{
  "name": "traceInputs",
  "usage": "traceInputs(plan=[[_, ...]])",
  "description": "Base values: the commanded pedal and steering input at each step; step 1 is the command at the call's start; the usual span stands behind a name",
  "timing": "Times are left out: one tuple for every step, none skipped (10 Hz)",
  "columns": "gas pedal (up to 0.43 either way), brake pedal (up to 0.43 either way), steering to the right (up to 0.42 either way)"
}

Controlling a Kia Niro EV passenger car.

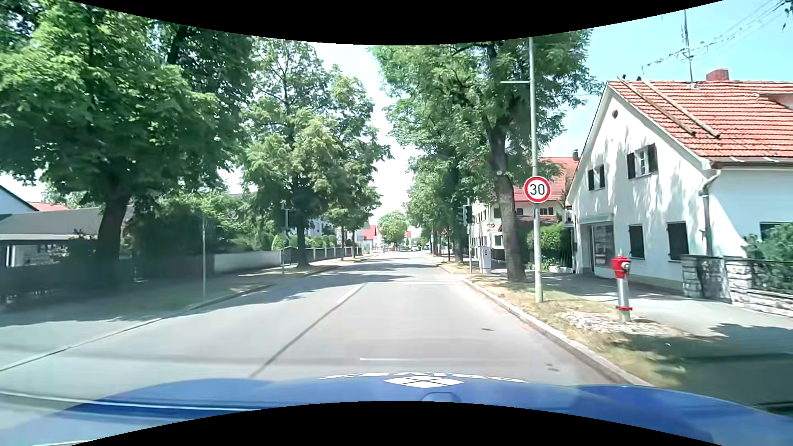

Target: Follow the waypoints while adhering to traffic rules and regulations

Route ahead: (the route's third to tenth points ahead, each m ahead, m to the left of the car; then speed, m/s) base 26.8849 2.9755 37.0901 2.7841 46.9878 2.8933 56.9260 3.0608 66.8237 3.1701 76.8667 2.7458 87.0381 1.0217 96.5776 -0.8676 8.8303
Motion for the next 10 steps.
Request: traceInputs(plan=[[0.008,0.0,-0.001],[0.008,0.0,0.0],[0.008,0.0,0.0],[0.008,0.0,0.0],[0.008,0.0,0.0],[0.008,0.0,0.0],[0.008,0.0,0.001],[0.008,0.0,0.003],[0.008,0.0,0.003],[0.008,0.0,0.003]])
